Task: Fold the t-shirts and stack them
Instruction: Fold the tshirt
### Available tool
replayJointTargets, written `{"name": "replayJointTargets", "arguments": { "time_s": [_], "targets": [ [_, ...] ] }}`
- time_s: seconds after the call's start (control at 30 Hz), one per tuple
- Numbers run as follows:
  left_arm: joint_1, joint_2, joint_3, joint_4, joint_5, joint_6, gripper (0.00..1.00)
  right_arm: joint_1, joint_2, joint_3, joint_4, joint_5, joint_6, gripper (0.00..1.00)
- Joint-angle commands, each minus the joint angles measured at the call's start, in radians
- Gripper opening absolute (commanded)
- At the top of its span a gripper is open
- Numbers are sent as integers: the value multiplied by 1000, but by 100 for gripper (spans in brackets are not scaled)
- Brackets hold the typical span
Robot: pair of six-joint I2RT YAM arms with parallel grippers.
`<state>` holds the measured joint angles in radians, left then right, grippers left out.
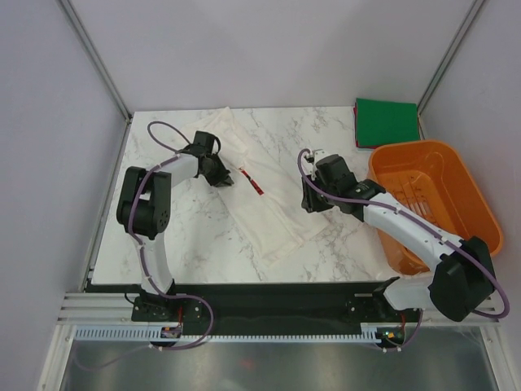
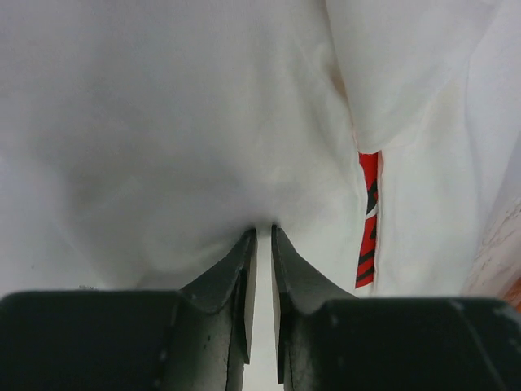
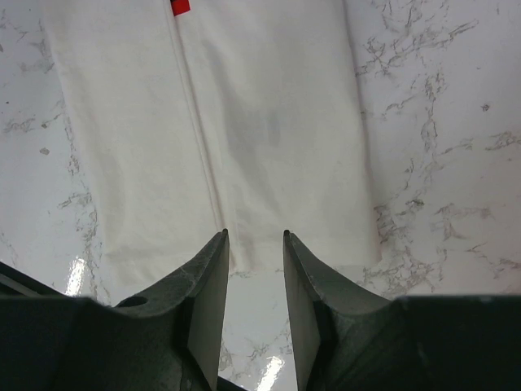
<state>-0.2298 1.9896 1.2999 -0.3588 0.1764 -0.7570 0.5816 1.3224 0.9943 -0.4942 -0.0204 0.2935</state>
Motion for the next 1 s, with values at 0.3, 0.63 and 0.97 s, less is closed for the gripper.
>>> {"name": "replayJointTargets", "arguments": {
  "time_s": [0.3,0.63,0.97],
  "targets": [
    [78,133,237,-170,-123,93,21,0,72,35,46,59,-2,45],
    [72,-93,239,-170,152,187,44,-52,253,72,80,-21,-36,51],
    [14,-472,-190,-163,84,110,52,-129,395,104,51,-113,-67,52]
  ]
}}
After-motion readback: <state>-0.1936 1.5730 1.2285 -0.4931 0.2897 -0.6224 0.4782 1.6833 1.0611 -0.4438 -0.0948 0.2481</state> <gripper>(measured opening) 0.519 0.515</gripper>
